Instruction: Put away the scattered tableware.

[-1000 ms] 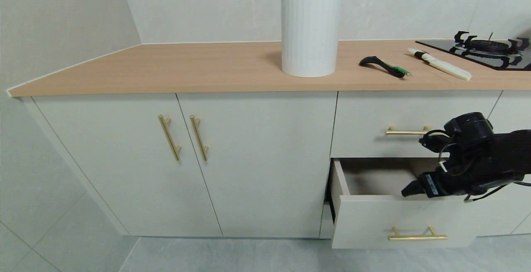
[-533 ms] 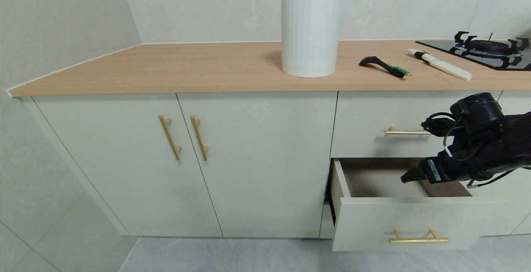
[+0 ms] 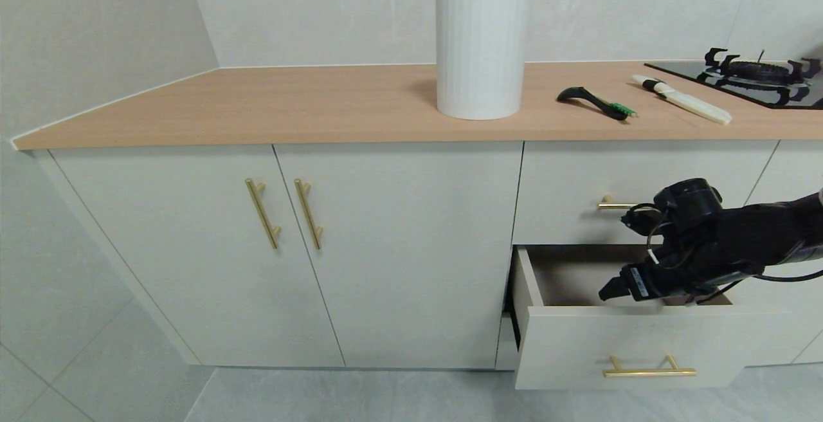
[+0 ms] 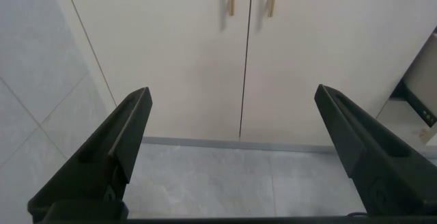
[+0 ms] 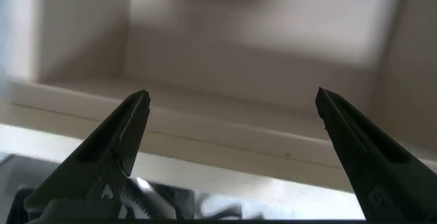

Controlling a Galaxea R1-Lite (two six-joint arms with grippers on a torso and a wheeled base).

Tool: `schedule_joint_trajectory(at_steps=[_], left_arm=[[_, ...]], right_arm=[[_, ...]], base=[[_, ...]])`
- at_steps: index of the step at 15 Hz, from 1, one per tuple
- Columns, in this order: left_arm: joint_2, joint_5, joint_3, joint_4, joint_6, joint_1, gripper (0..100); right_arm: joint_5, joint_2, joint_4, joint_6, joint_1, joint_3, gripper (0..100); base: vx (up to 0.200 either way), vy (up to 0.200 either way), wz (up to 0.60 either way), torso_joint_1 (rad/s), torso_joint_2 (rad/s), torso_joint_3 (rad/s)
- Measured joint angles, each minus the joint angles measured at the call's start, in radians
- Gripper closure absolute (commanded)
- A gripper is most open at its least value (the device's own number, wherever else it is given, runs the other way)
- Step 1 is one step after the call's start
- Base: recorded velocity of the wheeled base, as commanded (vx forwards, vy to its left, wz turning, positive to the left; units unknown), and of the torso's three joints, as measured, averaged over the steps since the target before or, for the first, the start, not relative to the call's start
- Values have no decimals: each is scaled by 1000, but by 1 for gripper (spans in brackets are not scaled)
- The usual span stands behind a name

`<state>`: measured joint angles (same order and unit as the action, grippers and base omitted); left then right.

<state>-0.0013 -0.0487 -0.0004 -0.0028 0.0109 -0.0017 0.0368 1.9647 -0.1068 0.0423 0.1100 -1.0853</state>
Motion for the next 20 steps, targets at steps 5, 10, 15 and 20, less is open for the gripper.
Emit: schedule_joint_trajectory(at_steps=[5, 10, 15, 20], left_arm=[[0, 0, 0, 0, 0, 0, 0], [0, 0, 0, 0, 0, 0, 0], [0, 0, 0, 0, 0, 0, 0], [0, -1, 0, 0, 0, 0, 0]], right_arm=[[4, -7, -53, 0, 0, 48, 0], [4, -38, -210, 3, 0, 50, 0], [5, -80, -430, 3, 3, 56, 0], [15, -124, -469, 4, 21, 132, 0]], base=[[0, 0, 0, 0, 0, 0], [0, 0, 0, 0, 0, 0], [0, 0, 0, 0, 0, 0], [0, 0, 0, 0, 0, 0]])
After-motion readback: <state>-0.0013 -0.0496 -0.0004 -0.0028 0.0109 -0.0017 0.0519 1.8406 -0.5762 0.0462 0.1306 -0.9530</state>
